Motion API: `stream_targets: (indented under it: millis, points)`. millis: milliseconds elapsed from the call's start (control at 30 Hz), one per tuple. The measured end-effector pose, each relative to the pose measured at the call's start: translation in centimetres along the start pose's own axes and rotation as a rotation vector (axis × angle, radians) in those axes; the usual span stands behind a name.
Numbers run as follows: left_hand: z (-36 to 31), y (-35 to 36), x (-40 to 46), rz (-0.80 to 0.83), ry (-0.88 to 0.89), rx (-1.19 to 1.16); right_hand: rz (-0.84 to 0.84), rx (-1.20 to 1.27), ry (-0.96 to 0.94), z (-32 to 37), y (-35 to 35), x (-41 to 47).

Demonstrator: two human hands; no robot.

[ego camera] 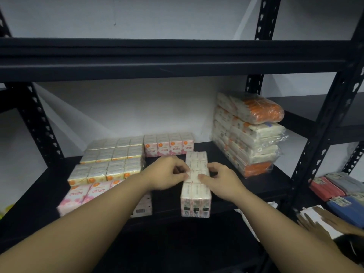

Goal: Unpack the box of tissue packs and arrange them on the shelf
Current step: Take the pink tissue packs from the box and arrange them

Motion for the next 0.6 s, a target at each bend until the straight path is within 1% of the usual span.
stream_targets:
  millis: [67, 167, 233, 300, 433, 600]
  points:
    - [0.5, -0.2, 1.4, 0.007, -0.013, 0.037, 0.009, -0.001, 0.008, 0.1, 0.6, -1.4]
    - [0.3, 0.2, 4.0, 0.074, -0.009, 0.125, -0.011, -0.166, -0.004, 0.6, 2.2, -3.0]
    - [0.1, 0.7, 5.3, 0.118, -0.003, 0.202, -0.004, -0.221, 0.004, 0.9, 3.1, -3.4]
    - [0.2, 1.0, 5.9, 0.132, 0.005, 0.240, -0.005, -0.203, 0.010, 0.8, 2.8, -3.4]
    - [1.0, 0.5, 4.9, 0.091, -0.004, 0.289, 0.003, -0.153, 0.068, -1.3, -0.2, -3.2]
    - [2.2, -0.7, 2.2, 0.027, -0.063, 0.414, -0.169, -0.072, 0.132, -4.1, -3.8, -1.6]
Point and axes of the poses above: each hand's wrist, its own x-axis towards the middle knuckle, its own y-axis out of the palm, z = x × y, the point moved 2 cm from there along x, towards the middle knuckle, and after that the axes turned 4 degrees about z, right-handed, at the moved point
